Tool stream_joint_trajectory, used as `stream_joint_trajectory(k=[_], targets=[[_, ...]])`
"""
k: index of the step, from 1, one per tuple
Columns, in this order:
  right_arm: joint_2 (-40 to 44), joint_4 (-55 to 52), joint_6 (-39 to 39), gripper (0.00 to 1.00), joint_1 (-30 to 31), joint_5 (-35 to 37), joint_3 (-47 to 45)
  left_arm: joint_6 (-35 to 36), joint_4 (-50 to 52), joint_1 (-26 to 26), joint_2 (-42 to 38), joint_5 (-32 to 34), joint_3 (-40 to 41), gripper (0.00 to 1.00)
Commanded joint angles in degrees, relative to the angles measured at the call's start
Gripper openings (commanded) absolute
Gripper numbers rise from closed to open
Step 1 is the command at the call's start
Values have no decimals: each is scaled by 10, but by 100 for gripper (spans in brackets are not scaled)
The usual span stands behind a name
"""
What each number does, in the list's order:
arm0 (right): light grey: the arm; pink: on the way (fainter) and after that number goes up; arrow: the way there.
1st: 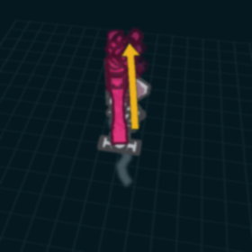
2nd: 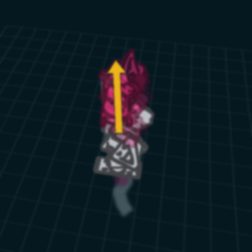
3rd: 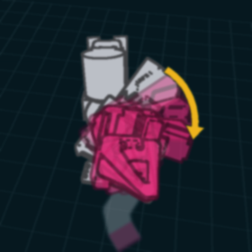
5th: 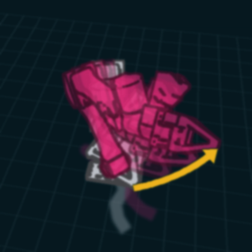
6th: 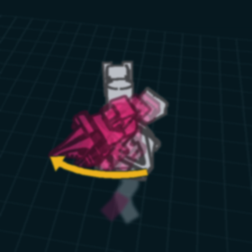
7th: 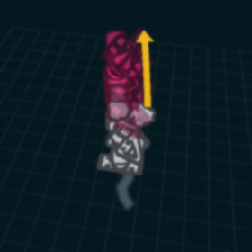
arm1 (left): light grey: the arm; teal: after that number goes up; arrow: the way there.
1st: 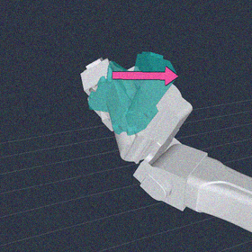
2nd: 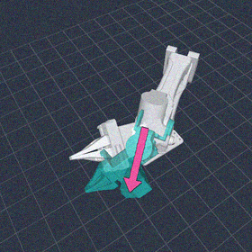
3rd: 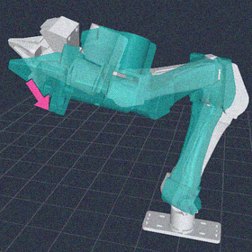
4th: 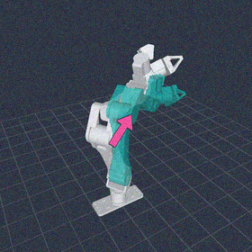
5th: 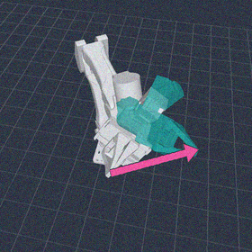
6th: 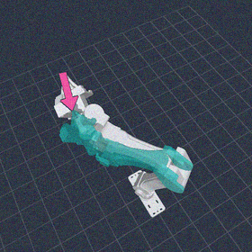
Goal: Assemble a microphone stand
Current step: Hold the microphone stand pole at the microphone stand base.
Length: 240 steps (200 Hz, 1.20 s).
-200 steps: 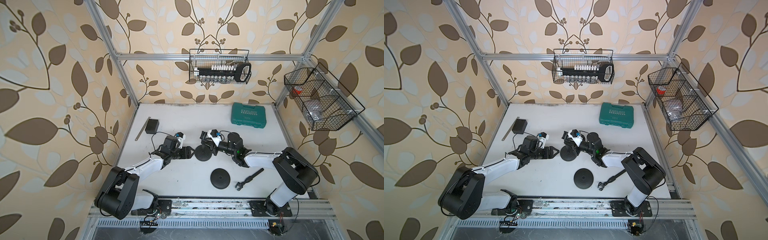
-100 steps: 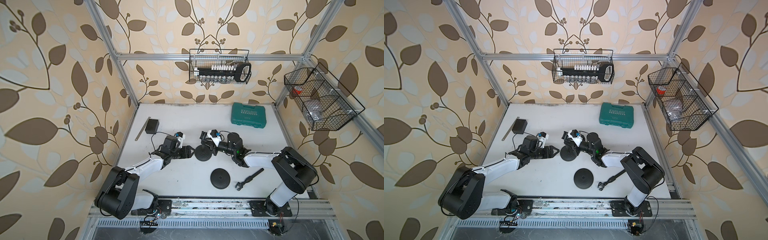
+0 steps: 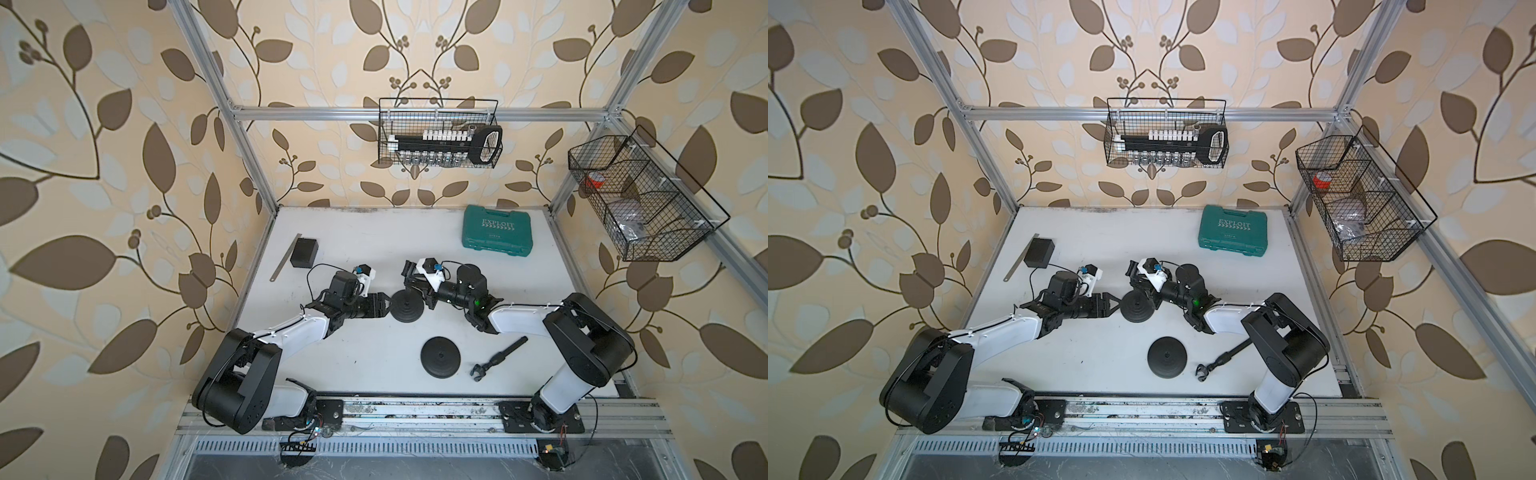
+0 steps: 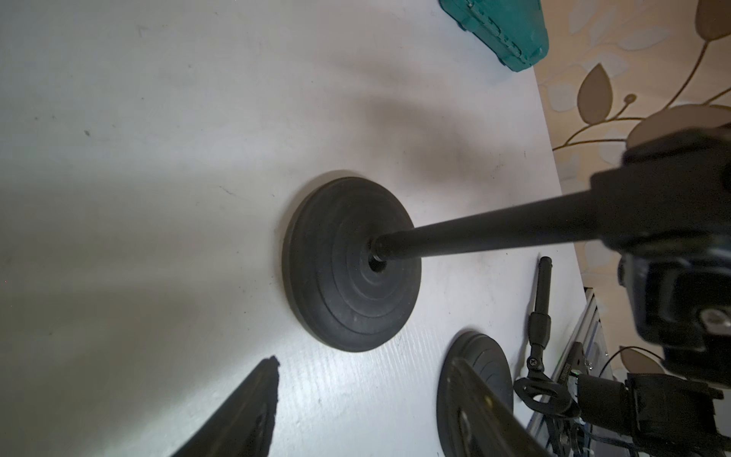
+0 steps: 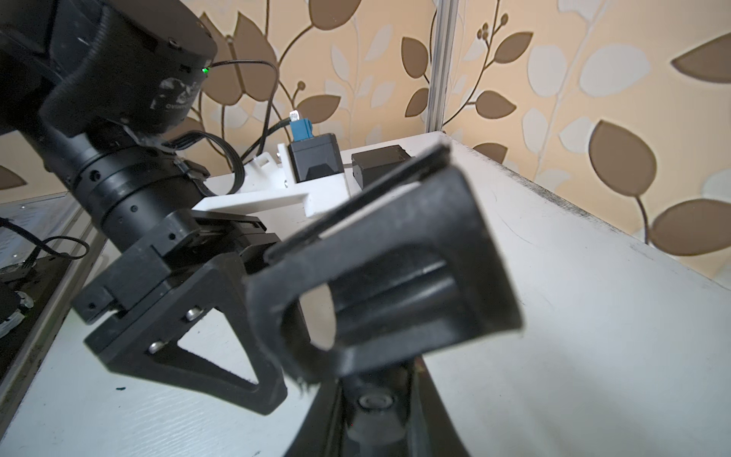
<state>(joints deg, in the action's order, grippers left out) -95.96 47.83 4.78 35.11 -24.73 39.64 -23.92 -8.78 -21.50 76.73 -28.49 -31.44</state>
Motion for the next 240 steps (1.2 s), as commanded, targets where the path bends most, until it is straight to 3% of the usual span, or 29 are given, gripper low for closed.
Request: stream_joint_trajectory(k=[1,83,145,181,240], targets=[[-11,24,4,8,-1,-17,-16,23,-22,-9,-14,-6,0,70],[-18,34,-6,8,2,-35,-25,27,-17,-13,-16,5,-1,69],[-29,10,8,8,7,-9,-24,68,-43,-22,-16,-22,4,69],[-31,5,5,7,14,18,-28,113,-33,-71,6,27,-28,67],[-31,6,-12,5,37,85,-38,145,-88,-78,29,62,-43,61]])
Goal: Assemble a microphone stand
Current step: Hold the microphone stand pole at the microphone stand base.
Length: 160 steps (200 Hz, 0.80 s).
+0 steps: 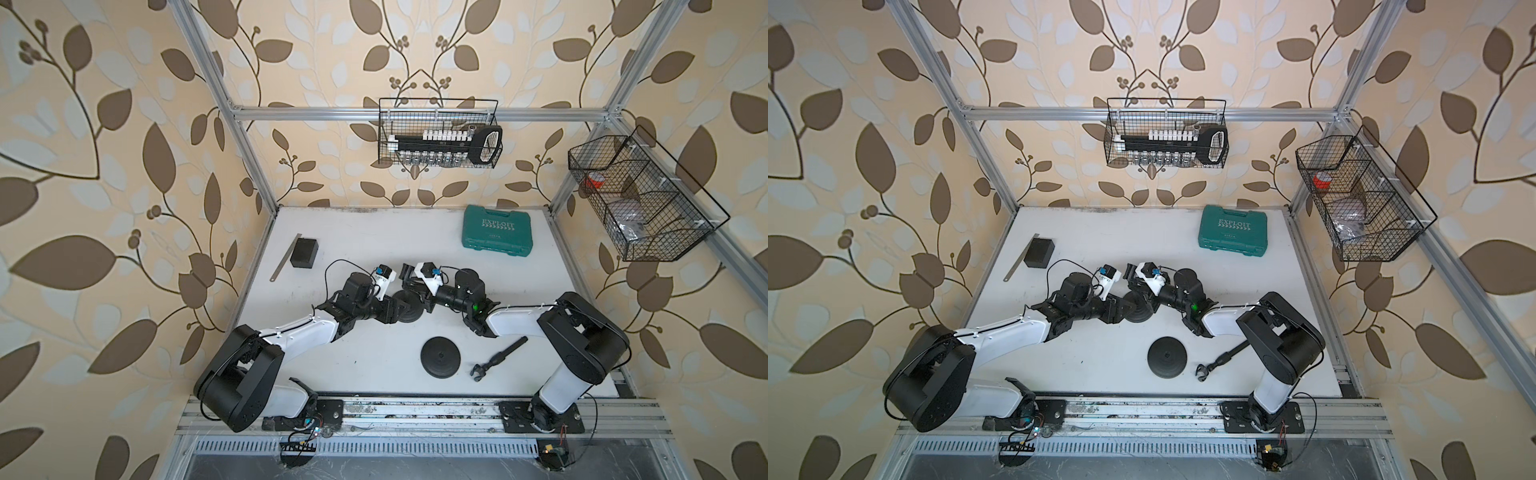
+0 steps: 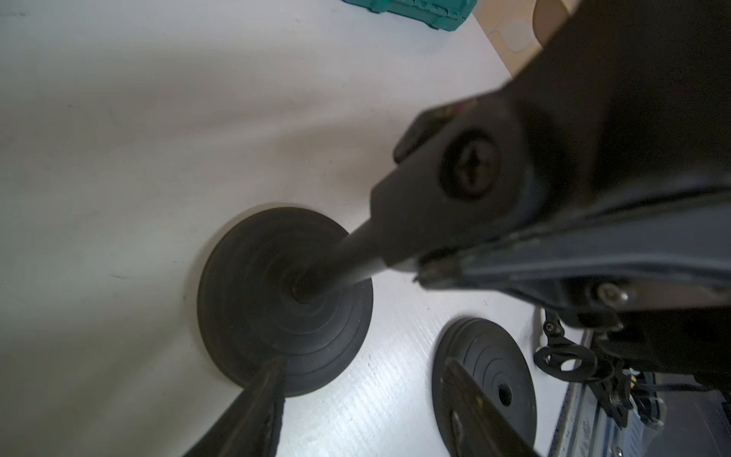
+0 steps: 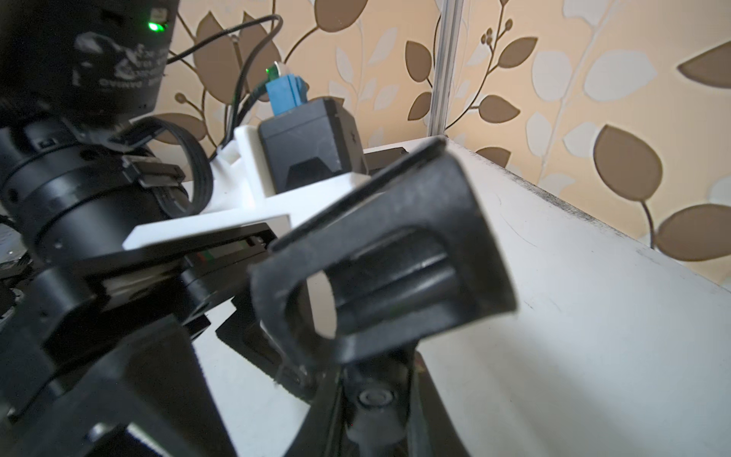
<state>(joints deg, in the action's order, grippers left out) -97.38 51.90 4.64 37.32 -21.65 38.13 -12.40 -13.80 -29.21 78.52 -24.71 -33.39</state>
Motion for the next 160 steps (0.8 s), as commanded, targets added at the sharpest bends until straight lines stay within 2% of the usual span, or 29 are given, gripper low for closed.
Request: stream_joint_trajectory(k=[1,52,86,140,160], targets=[[-17,-35,-11,5,15,56,-23,30,-38,-1,12,25,-24,60],[-5,-22,-33,4,30,128,-34,50,-69,-1,14,54,-7,56],[6,-23,-48,2,55,185,-45,63,-137,-1,17,55,22,54],[7,-23,-43,0,141,362,-54,76,-169,-1,36,41,22,54],[-1,-29,-42,0,169,407,-46,86,-168,-1,54,41,17,53]])
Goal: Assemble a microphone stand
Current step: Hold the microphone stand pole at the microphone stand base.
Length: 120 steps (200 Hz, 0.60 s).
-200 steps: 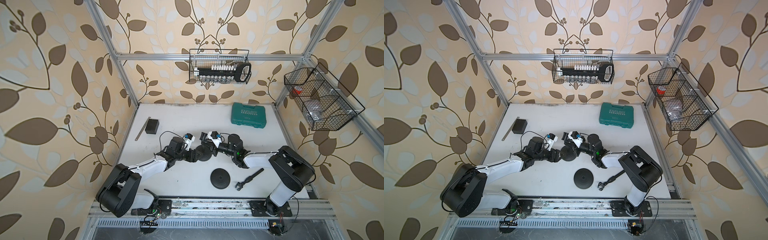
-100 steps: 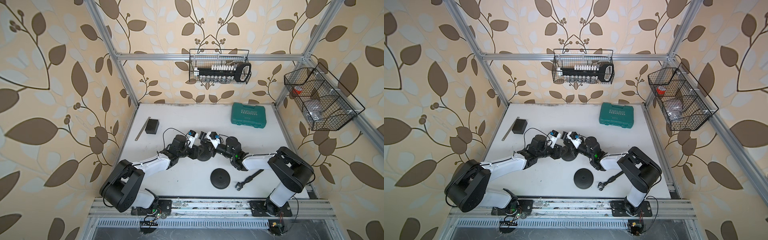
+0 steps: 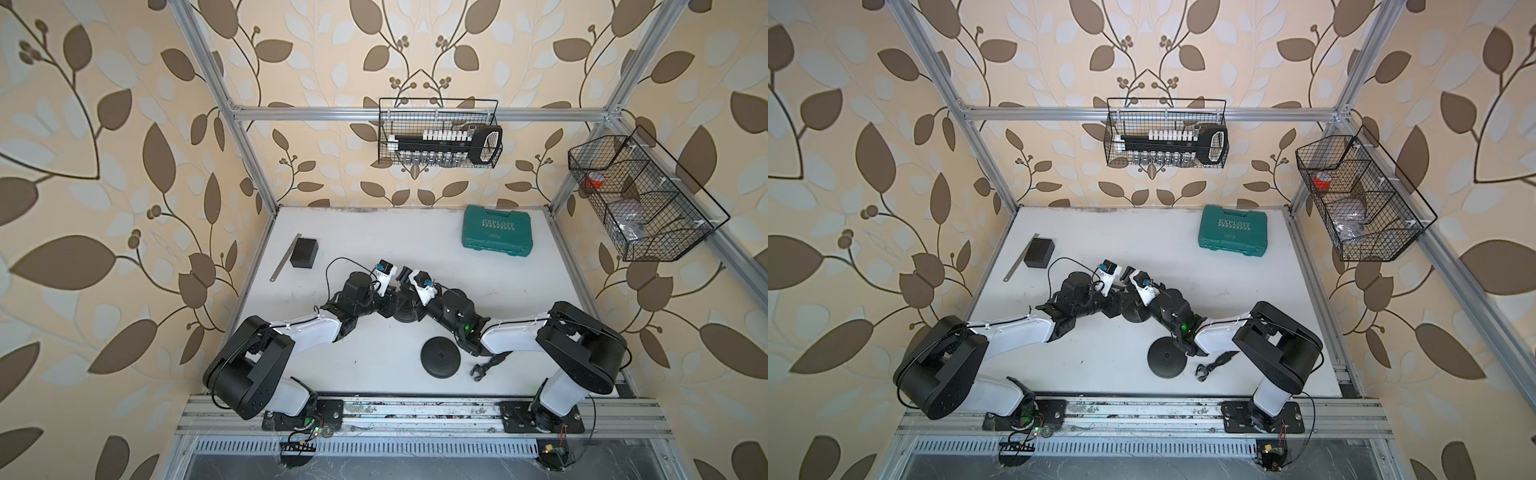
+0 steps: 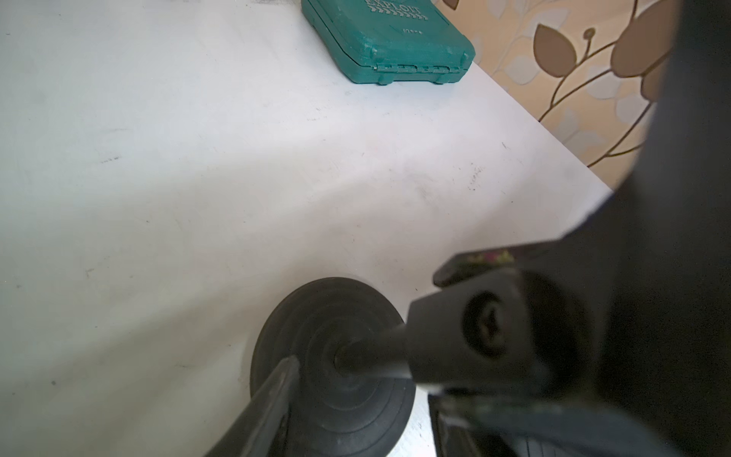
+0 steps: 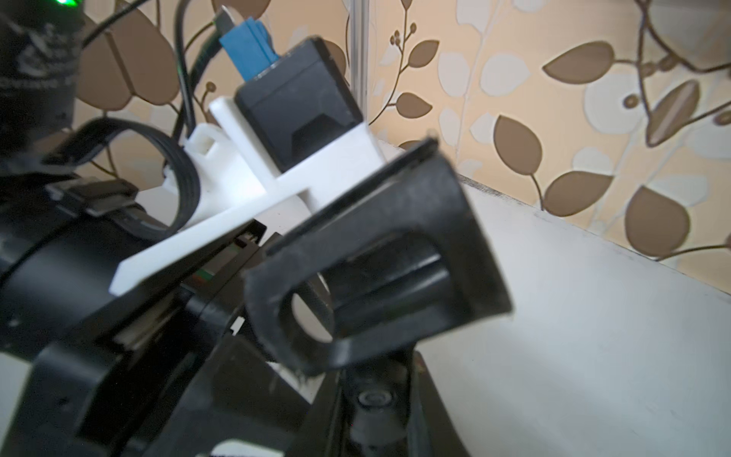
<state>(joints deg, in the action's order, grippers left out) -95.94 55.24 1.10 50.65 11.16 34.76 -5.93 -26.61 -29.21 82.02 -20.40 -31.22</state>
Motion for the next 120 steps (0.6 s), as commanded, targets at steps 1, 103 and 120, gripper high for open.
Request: stream_joint_trajectory(k=[1,103,120], targets=[[-15,-64,-7,0,37,81,-12,22,-40,-1,20,-2,-5,53],[-6,-112,-64,0,50,104,-1,42,-81,-6,57,-20,-13,35],[-5,-116,-75,0,49,104,0,43,-88,-6,60,-20,-11,34]])
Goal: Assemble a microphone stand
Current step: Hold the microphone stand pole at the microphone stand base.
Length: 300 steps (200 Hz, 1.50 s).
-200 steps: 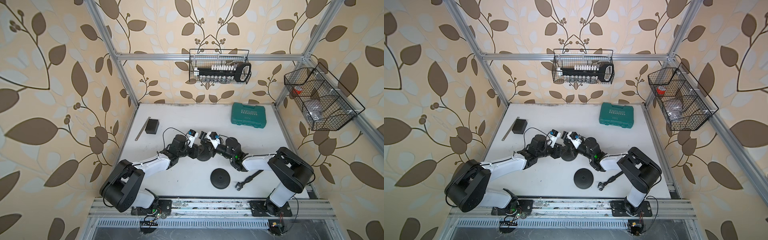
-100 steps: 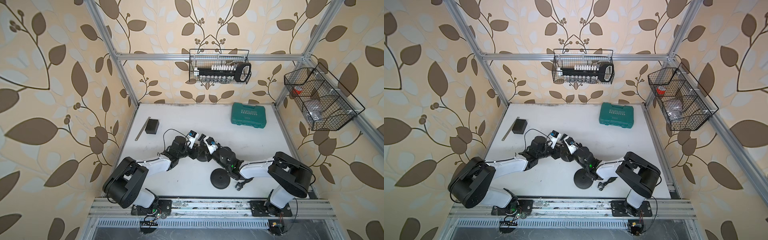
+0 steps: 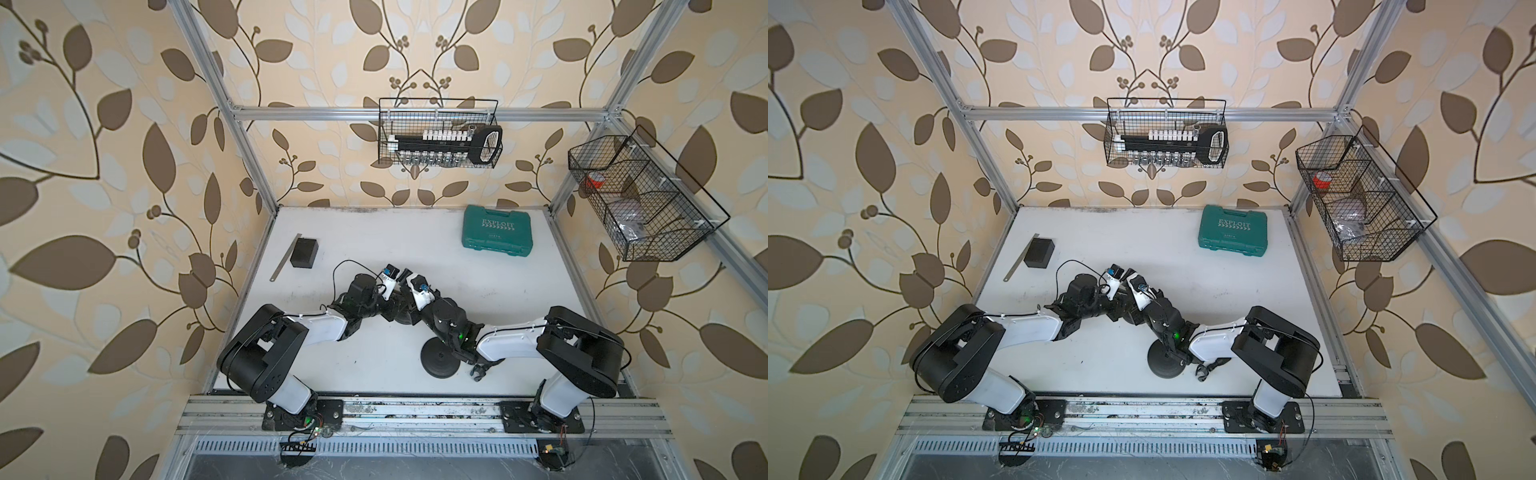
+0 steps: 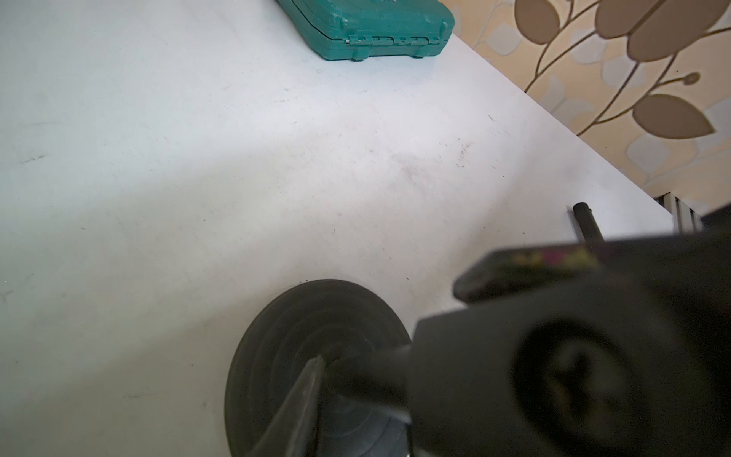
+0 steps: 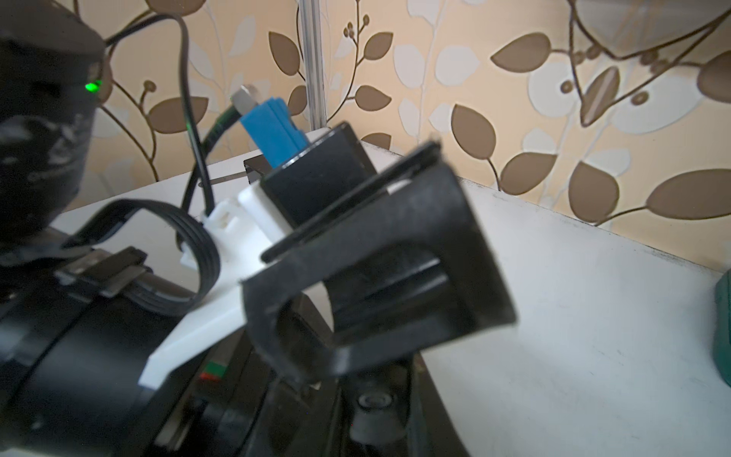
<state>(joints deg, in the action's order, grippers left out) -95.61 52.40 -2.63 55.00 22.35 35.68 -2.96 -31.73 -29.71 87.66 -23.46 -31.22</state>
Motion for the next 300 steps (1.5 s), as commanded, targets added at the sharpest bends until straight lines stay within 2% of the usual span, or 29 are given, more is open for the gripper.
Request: stream_joint_trajectory(k=[1,96,169,191,221,238,264,300], targets=[[-8,-88,-39,0,5,-8,-10,13,-37,-1,4,10,-11,34],[5,-93,-63,0,-4,-13,-25,16,-43,-7,19,-3,-24,32],[12,-97,-50,0,-6,-49,-26,16,-33,-7,39,5,-41,18],[20,-96,-40,6,-14,-73,-35,19,-30,-8,49,6,-45,11],[42,-94,-37,8,-38,-118,-49,17,-37,-7,58,7,-42,10],[46,-100,-28,13,-45,-149,-49,17,-38,-7,59,8,-41,6],[57,-110,-7,33,-57,-195,-51,21,-35,-8,63,7,-43,0],[108,-160,25,54,-97,-259,-61,36,-13,-7,70,5,-52,0]])
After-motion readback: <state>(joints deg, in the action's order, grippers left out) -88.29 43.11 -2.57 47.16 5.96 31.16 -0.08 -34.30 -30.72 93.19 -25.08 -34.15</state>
